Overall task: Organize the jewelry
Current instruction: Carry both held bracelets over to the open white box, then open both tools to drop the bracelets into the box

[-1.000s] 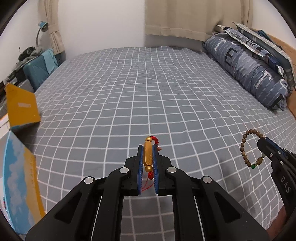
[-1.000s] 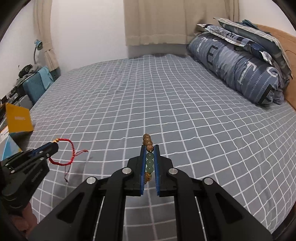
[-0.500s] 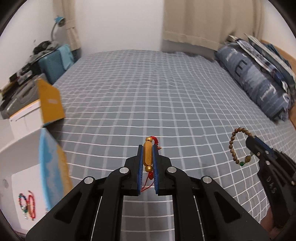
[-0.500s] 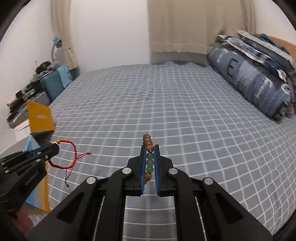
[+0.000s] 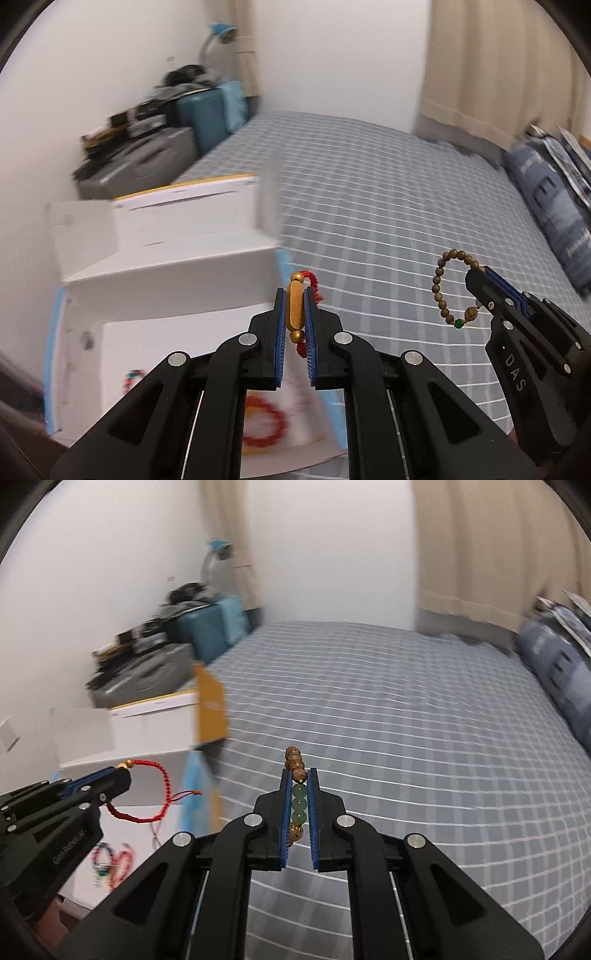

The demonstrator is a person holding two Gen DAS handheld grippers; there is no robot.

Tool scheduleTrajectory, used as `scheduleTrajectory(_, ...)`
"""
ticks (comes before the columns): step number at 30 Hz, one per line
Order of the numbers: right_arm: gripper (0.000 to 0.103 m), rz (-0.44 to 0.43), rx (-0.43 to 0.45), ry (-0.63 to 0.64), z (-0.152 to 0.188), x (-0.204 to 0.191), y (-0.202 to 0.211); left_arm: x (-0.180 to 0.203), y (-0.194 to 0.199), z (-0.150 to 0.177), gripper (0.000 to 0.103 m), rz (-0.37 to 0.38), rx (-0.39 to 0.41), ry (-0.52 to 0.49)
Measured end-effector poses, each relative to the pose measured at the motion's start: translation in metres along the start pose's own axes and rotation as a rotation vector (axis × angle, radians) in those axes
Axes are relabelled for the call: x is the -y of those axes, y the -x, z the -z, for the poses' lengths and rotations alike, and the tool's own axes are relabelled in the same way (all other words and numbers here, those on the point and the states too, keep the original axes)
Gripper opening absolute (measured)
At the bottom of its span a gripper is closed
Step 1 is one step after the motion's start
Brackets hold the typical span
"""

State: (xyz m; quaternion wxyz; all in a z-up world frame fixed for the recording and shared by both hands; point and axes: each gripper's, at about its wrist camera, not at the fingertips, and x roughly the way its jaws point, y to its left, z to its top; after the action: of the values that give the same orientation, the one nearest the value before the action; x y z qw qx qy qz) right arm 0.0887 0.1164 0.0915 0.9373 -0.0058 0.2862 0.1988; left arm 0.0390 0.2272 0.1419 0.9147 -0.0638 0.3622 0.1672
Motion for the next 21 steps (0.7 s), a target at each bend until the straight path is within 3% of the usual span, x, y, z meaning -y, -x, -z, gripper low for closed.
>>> scheduleTrajectory(10, 0.008, -0.144, -0.049, 0.137, 0.007, -0.116, -0.03, -0.108, 0.011, 0.02, 0.009, -0.129, -0.034, 0.115)
scheduleTrajectory(16, 0.008, -0.161, -0.127, 0.179, 0.026, -0.15, -0.06, -0.151, -0.008, 0.04, 0.009, -0.183, -0.099, 0.157)
scheduleTrajectory(21, 0.008, -0.149, -0.246, 0.193, 0.041, -0.164, -0.087, -0.166, -0.029, 0.058, 0.009, -0.189, -0.166, 0.182)
